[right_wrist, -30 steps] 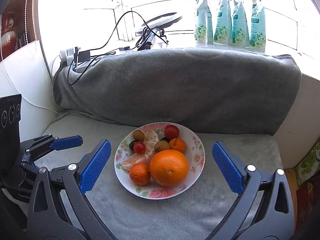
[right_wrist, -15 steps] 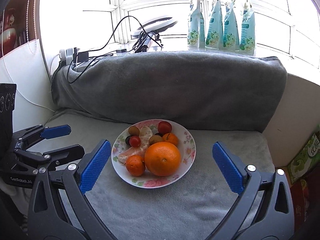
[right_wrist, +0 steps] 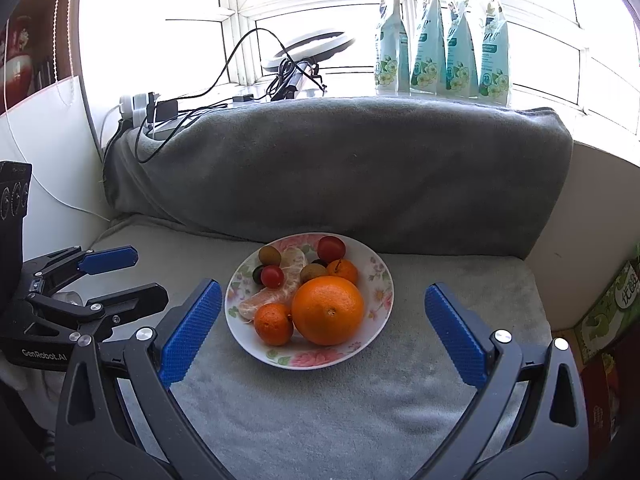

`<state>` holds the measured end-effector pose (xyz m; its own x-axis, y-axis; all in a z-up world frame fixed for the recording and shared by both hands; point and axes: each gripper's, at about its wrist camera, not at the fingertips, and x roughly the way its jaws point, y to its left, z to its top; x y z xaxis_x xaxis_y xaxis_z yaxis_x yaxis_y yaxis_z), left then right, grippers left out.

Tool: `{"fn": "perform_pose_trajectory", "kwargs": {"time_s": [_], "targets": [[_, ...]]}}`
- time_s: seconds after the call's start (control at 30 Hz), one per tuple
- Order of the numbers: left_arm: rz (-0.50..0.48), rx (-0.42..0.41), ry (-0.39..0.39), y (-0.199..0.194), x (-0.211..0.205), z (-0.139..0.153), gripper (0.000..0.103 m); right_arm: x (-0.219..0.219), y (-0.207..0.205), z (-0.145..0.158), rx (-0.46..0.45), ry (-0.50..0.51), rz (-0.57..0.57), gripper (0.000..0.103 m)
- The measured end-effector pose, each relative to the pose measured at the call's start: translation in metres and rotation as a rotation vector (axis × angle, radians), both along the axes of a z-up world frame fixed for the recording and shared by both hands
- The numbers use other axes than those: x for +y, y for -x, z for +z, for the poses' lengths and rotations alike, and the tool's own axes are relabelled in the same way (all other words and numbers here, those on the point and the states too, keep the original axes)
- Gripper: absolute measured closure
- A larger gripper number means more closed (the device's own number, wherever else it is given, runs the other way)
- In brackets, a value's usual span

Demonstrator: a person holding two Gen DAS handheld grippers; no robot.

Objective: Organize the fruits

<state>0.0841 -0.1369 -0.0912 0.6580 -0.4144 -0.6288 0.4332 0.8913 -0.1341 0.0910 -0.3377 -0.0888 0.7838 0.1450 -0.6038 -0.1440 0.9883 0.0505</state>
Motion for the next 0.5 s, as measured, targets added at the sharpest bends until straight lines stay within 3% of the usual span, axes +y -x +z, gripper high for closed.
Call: {"fn": "perform_pose_trajectory", "kwargs": {"time_s": [0.5], "targets": [[-0.005,-0.018,-0.002,0.0039,-0.0015,0.0039,0.02,-0.0032,-0.0011,-0.0022,0.006,-0.004,-0.004,0.0]]}}
